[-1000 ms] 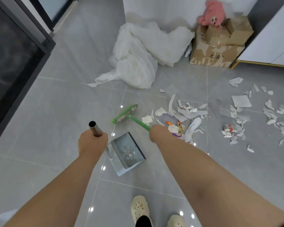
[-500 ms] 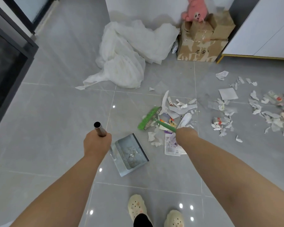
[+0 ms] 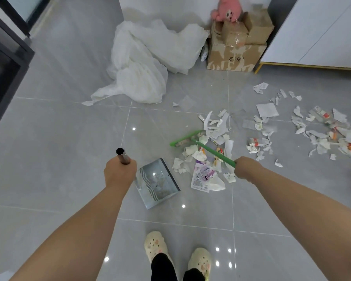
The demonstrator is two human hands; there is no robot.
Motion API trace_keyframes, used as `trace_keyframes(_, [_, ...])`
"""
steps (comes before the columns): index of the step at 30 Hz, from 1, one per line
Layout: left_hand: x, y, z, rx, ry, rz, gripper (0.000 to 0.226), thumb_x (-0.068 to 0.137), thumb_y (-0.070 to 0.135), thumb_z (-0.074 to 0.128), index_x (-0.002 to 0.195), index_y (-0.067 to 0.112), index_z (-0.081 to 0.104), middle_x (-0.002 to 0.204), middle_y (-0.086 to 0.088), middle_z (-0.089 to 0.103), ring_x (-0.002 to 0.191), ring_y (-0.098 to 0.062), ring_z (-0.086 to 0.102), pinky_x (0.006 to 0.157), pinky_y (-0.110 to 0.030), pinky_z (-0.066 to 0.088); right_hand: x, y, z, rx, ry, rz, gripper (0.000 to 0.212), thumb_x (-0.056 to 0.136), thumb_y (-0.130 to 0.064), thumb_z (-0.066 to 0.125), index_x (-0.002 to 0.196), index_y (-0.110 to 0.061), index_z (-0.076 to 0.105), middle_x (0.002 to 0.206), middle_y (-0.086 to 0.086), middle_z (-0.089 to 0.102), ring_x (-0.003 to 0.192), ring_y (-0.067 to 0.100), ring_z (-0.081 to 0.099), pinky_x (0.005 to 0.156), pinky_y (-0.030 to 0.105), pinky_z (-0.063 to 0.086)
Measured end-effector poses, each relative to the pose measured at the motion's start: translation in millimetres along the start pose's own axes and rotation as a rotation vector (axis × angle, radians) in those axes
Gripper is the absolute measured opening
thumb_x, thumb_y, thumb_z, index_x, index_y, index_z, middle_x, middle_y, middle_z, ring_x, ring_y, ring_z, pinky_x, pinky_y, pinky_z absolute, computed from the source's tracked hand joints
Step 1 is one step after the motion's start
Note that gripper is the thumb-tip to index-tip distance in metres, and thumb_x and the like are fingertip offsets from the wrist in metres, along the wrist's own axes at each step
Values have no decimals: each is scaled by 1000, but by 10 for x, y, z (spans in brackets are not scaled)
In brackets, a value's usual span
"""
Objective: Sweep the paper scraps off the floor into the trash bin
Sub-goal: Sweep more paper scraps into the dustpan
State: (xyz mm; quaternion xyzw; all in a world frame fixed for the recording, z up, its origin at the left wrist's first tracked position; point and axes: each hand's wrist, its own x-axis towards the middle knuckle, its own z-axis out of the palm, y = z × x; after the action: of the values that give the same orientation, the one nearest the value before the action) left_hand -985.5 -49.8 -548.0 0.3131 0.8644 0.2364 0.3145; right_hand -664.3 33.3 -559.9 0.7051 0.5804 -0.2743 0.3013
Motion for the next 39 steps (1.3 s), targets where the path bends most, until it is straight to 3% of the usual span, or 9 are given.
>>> trace_keyframes(4, [6, -22, 170, 7, -5, -4, 28, 80, 10, 45, 57, 13, 30, 53, -1, 34, 51, -18, 31, 49, -23, 26, 71, 109, 5, 137, -3, 40, 29, 93, -7, 41, 119, -6, 53, 67, 5, 43, 52, 15, 40, 47, 24, 34])
trace_keyframes(10, [69, -188, 331, -35, -33, -59, 22, 82, 11, 46, 62, 11, 38, 59, -3, 38, 53, -20, 34, 51, -24, 28, 165, 50, 272, 317, -133, 123, 11, 96, -5, 37, 87, -1, 39, 64, 12, 40, 49, 18, 38, 43, 26, 30])
trace_keyframes(12, [114, -245, 316, -67, -53, -94, 12, 80, 12, 47, 69, 11, 43, 64, -7, 40, 58, -21, 36, 53, -27, 29, 122, -5, 417, 322, -175, 107, 6, 96, -2, 35, 97, 0, 40, 64, 13, 41, 48, 19, 39, 42, 26, 32])
trace_keyframes(17, [99, -357, 334, -135, -98, -150, 8, 83, 15, 50, 77, 10, 53, 73, -13, 49, 64, -21, 45, 58, -30, 35, -57, -70, 709, 318, -276, -3, 34, 92, 1, 31, 123, 2, 44, 64, 14, 46, 25, 18, 43, 30, 16, 32])
trace_keyframes(19, [86, -373, 347, -131, -118, -146, 8, 83, 17, 51, 79, 11, 55, 74, -12, 50, 66, -21, 46, 60, -31, 36, -127, -67, 760, 347, -319, -17, 34, 92, -2, 28, 122, 0, 45, 66, 14, 46, 36, 18, 41, 38, 20, 34])
trace_keyframes(26, [86, -318, 330, -55, -162, -135, 17, 80, 12, 46, 67, 15, 36, 62, -4, 35, 55, -19, 33, 53, -29, 27, -364, -19, 541, 631, -536, 140, 44, 92, -14, 25, 130, -17, 46, 63, 6, 39, 35, 12, 32, 37, 12, 31])
trace_keyframes(31, [-16, -299, 383, -7, -157, -127, 18, 82, 13, 47, 66, 12, 39, 64, -4, 39, 57, -21, 37, 56, -29, 32, -501, 82, 455, 643, -481, 125, 42, 96, -19, 26, 134, -17, 45, 60, 5, 36, 25, 11, 31, 36, 8, 32])
trace_keyframes(35, [-37, -344, 383, 29, -175, -82, 22, 85, 18, 51, 89, 0, 63, 76, -9, 52, 67, -24, 49, 65, -32, 41, -570, 203, 513, 718, -400, 141, 44, 98, -26, 29, 137, -15, 45, 59, 5, 36, 42, 13, 29, 38, 8, 28])
trace_keyframes(39, [-67, -377, 360, 47, -265, -1, 17, 86, 14, 52, 86, 6, 66, 75, -5, 53, 68, -21, 49, 65, -27, 41, -541, 253, 591, 783, -331, 212, 36, 96, -17, 34, 127, -9, 50, 60, 7, 37, 45, 15, 30, 39, 10, 27])
